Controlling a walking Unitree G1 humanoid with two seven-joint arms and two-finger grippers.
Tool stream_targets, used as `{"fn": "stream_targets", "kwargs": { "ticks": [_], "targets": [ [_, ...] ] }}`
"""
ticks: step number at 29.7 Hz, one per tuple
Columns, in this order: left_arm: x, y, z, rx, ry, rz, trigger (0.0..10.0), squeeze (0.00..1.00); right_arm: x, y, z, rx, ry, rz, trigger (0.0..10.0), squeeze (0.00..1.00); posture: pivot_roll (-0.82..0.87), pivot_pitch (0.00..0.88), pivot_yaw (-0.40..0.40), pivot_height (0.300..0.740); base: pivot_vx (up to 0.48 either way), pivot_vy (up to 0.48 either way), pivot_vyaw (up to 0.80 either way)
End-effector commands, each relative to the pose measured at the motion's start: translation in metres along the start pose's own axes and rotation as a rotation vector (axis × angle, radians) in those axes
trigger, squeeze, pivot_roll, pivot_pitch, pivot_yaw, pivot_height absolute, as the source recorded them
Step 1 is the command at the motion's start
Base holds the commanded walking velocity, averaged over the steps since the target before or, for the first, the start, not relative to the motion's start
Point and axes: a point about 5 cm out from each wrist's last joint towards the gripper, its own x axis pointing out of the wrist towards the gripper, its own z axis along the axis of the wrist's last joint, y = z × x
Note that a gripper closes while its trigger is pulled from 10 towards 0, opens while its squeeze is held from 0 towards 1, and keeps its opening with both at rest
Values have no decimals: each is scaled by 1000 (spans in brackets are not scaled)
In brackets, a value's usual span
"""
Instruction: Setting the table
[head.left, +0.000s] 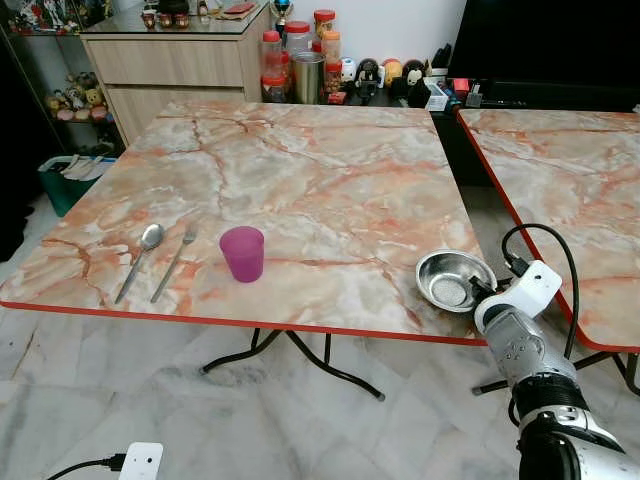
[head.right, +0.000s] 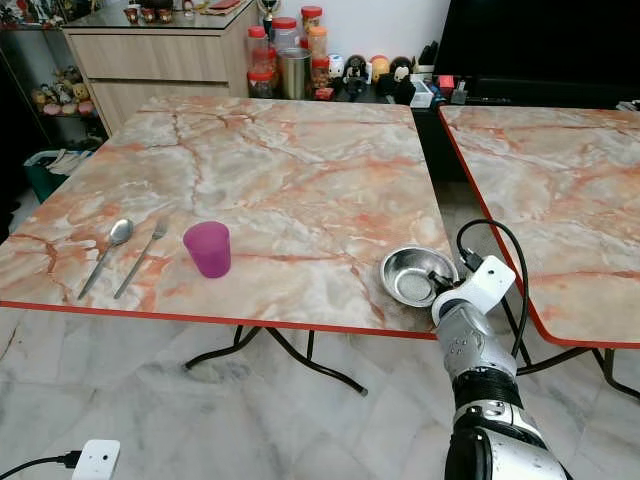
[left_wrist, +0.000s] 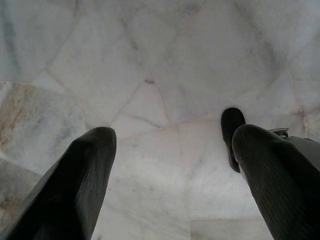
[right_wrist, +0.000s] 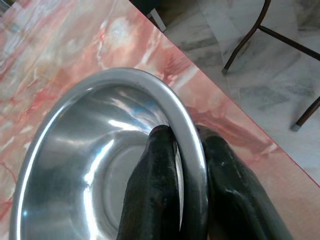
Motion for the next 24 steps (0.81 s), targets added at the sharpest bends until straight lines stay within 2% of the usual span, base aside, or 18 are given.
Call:
{"fn": "stream_targets", "kwargs": {
  "ticks": [1, 15, 16, 17, 21, 22, 24],
  "targets": [
    [0, -2, -3, -2, 21, -10, 10000, 0, 1, 2, 6, 0, -14, -2, 0, 0, 17, 78, -40, 740, 0, 0, 0],
    [0, -2, -3, 10, 22, -9, 10000, 0, -1, 7, 3, 30, -37, 26, 0, 0, 17, 74, -36, 740, 0, 0, 0],
    [0, -1, -4, 2, 20, -7, 10000, 0, -1, 10, 4, 26, -50, 50, 4157, 0, 17, 74, -35, 740, 0, 0, 0],
    [0, -1, -3, -1, 19, -5, 10000, 0, -2, 15, 7, 30, -81, 81, 9843, 0, 17, 75, -35, 740, 0, 0, 0],
    [0, 0, -3, 9, 21, 2, 10000, 0, -12, 34, 24, 39, -239, 221, 10000, 0, 15, 80, -33, 740, 0, 0, 0],
    [0, 0, -3, 10, 20, 7, 10000, 0, -20, 43, 33, 52, -316, 301, 10000, 0, 11, 81, -31, 740, 0, 0, 0],
    [0, 1, -3, 8, 18, 8, 10000, 0, -23, 47, 37, 58, -342, 330, 10000, 0, 11, 81, -31, 740, 0, 0, 0]
  ]
}}
